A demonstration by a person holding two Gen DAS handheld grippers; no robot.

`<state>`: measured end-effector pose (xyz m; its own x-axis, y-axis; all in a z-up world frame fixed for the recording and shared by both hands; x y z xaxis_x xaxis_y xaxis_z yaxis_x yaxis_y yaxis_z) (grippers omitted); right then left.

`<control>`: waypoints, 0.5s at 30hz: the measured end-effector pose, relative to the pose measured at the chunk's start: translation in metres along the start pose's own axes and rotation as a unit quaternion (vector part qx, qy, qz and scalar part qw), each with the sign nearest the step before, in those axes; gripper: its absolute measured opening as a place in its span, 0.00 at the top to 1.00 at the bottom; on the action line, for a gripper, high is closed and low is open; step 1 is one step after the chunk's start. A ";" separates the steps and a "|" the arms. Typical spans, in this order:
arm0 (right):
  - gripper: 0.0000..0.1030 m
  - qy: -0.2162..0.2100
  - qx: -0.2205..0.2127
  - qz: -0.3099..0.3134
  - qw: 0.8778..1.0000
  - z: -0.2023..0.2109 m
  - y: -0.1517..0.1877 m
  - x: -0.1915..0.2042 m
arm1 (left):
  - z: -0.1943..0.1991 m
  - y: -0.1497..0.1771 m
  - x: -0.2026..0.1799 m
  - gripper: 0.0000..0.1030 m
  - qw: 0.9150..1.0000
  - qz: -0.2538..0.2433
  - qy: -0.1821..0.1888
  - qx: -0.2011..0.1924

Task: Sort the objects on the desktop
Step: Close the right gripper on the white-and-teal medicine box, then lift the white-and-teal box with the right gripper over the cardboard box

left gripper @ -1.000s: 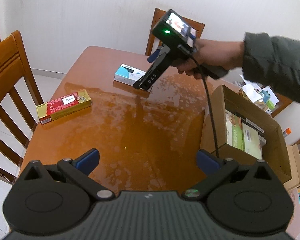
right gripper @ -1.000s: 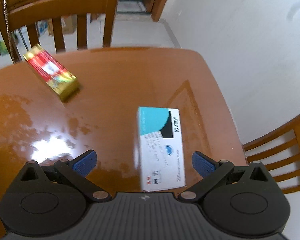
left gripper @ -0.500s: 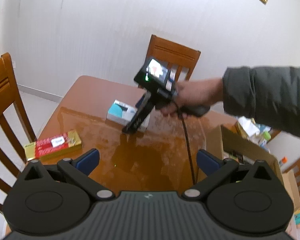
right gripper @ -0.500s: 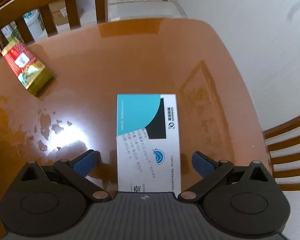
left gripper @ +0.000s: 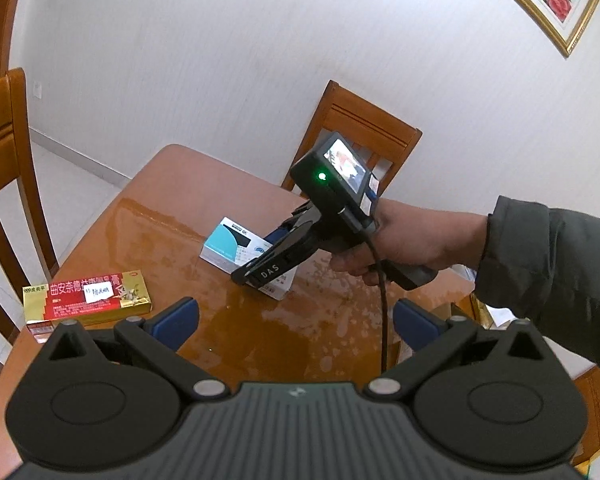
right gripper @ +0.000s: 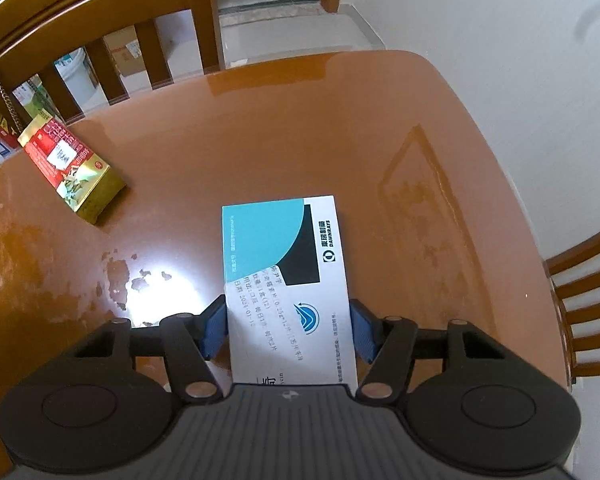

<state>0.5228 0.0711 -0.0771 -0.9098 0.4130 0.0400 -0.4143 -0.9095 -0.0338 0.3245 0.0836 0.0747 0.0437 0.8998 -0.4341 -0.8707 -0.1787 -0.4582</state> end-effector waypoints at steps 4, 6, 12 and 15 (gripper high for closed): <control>0.35 -0.001 -0.006 -0.009 1.000 0.014 0.011 0.012 | -0.003 0.002 0.000 0.00 1.000 -0.009 -0.008 0.010; 0.35 0.002 -0.013 -0.006 1.000 0.027 0.019 0.023 | -0.003 0.003 -0.002 0.00 1.000 -0.012 -0.006 0.016; 0.35 0.007 -0.027 -0.021 0.999 0.078 0.047 0.062 | 0.010 0.009 -0.017 0.00 0.999 -0.031 0.008 0.015; 0.35 0.013 -0.030 -0.040 0.999 0.106 0.064 0.081 | 0.021 0.016 -0.030 0.00 0.999 -0.040 0.018 0.016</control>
<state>0.4245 0.0410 0.0298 -0.8733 0.4868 0.0198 -0.4864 -0.8690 -0.0907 0.2987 0.0624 0.0962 0.1316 0.8954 -0.4255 -0.8786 -0.0934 -0.4684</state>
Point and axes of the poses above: each gripper's, at about its wrist camera, not at the fingertips, and z roughly against the way its jaws point, x to its left, y to its underside, the point moved 7 cm from there along -z, roughly the way its jaws point, and after that the axes turned 15 degrees about x, right-handed, at the moved point
